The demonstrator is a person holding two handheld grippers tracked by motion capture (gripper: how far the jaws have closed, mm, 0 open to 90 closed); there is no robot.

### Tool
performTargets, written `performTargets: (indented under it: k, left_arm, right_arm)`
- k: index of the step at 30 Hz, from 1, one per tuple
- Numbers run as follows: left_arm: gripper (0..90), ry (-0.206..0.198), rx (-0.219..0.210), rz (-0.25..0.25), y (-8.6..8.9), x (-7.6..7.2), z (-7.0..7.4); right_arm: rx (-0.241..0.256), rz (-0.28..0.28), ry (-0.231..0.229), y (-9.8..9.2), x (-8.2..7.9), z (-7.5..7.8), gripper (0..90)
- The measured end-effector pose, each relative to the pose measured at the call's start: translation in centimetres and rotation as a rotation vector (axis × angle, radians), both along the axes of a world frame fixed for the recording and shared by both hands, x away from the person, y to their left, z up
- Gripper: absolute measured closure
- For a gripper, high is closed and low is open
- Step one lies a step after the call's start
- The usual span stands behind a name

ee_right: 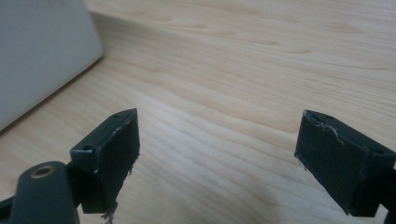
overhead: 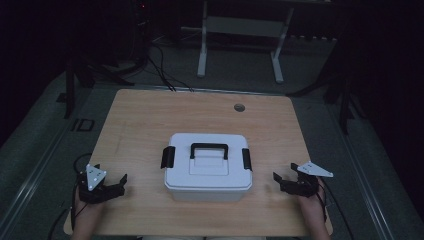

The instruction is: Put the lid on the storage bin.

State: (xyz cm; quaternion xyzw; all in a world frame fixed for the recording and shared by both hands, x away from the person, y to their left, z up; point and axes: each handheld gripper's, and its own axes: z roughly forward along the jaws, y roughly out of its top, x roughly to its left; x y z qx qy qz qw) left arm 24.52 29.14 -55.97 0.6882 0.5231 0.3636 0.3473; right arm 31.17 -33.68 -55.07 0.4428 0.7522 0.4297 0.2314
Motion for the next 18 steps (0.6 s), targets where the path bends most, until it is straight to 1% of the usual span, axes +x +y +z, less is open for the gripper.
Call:
performTargets:
  k: [1, 2, 3, 4, 6, 9, 10, 13, 17, 18]
  left_arm:
    - [2.4, -0.004, -0.02, 0.022, 0.2, -0.1, -0.1]
    - [2.4, -0.005, -0.034, 0.032, 0.4, -0.1, -0.1]
    - [2.4, -0.006, -0.041, 0.034, 0.5, -0.2, -0.1]
    - [2.4, -0.02, -0.053, 0.046, 0.6, -0.3, 0.0]
    - [2.4, -0.034, -0.071, 0.052, 0.9, -0.5, 0.0]
    - [2.4, -0.058, -0.075, 0.083, 1.1, -0.7, 0.0]
    - [2.4, -0.079, -0.073, 0.098, 1.2, -0.9, 0.0]
    - [2.4, -0.098, -0.09, 0.099, 1.4, -1.0, 0.0]
    - [2.4, -0.109, -0.081, 0.095, 1.3, -1.1, 0.0]
    - [2.4, -0.117, -0.081, 0.086, 1.3, -1.2, 0.0]
  right_arm:
    - [-0.002, -0.009, -0.001, -0.1, 0.0, 0.0, 13.5]
    - [-0.007, -0.034, 0.004, -0.1, 0.1, -0.1, 13.5]
    - [-0.006, -0.04, 0.001, -0.1, 0.1, -0.2, 13.5]
    - [-0.006, -0.043, 0.002, -0.1, 0.1, -0.2, 13.5]
    - [-0.007, -0.053, 0.006, -0.1, 0.1, -0.3, 13.5]
    - [-0.011, -0.065, 0.015, -0.2, 0.2, -0.4, 13.5]
    - [-0.008, -0.069, 0.016, -0.3, 0.2, -0.4, 13.5]
    - [-0.008, -0.081, 0.018, -0.3, 0.2, -0.4, 13.5]
    - [-0.012, -0.083, 0.018, -0.3, 0.2, -0.4, 13.5]
    - [-0.013, -0.081, 0.019, -0.3, 0.2, -0.4, 13.5]
